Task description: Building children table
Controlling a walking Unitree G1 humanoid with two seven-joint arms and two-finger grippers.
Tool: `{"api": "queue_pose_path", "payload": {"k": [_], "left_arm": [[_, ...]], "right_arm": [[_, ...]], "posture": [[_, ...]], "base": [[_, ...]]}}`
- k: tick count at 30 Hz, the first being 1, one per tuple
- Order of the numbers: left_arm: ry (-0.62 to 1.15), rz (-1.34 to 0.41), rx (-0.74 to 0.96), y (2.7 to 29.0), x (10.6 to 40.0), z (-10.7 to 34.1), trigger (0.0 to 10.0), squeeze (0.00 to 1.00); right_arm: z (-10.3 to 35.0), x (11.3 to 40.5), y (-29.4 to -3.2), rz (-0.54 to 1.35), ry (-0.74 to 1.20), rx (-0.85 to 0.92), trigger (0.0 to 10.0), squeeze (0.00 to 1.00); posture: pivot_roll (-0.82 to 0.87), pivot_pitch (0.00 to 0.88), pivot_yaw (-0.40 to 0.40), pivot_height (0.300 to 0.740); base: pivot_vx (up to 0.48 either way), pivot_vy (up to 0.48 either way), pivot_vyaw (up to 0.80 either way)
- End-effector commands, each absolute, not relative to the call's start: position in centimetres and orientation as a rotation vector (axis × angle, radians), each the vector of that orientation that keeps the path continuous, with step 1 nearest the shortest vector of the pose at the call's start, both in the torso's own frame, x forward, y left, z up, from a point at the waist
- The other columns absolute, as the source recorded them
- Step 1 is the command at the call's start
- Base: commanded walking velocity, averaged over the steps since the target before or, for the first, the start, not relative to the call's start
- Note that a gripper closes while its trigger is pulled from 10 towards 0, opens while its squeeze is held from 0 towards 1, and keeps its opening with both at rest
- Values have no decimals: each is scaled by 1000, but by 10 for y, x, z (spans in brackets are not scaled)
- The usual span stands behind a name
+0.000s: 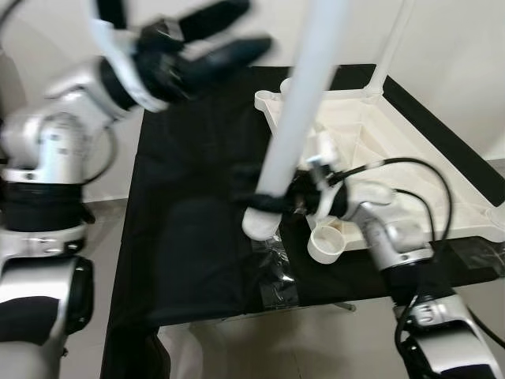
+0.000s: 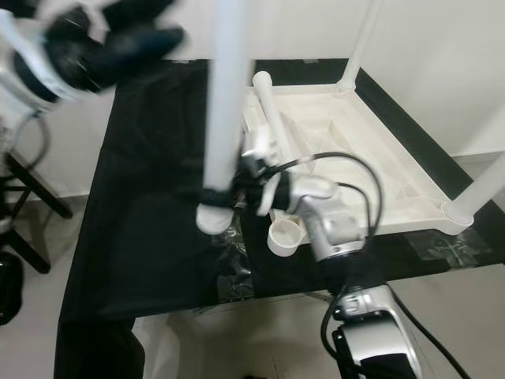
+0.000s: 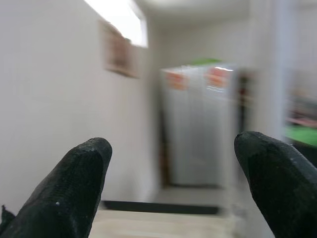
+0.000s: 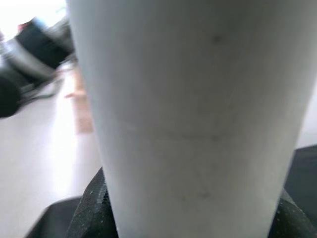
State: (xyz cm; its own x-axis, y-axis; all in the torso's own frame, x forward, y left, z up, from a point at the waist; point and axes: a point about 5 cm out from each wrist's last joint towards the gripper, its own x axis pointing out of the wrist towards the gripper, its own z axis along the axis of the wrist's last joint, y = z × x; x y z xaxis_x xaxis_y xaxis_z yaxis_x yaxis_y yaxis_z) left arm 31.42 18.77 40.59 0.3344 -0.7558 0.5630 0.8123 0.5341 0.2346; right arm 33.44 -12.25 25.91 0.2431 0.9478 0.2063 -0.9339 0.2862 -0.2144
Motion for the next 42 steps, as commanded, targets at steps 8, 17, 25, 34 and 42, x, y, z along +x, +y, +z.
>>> {"api": "queue_pose_path", "payload": {"k": [8,17,25,34,42], "left_arm": [[-727,-692,-124,233,313,400,10000,1000],[-690,-661,-124,237,306,382,10000,0],[-592,-517,-152,220,307,332,10000,0],[-357,-405,-274,180,287,239,10000,0],[-274,-376,-277,172,274,213,10000,0]], "right_arm": [[273,359,-144,948,-378,14,0,0],[276,360,-161,833,-392,2,0,0],[266,357,-166,781,-367,-11,10000,0],[246,332,-129,890,-329,31,10000,0],[238,326,-114,899,-310,93,10000,0]], "posture": [[25,136,-93,740],[42,147,-79,740],[45,176,-84,740],[25,196,-93,740],[33,198,-97,740]], "base": [[0,0,0],[0,0,0],[0,0,0],[0,0,0],[0,0,0]]}}
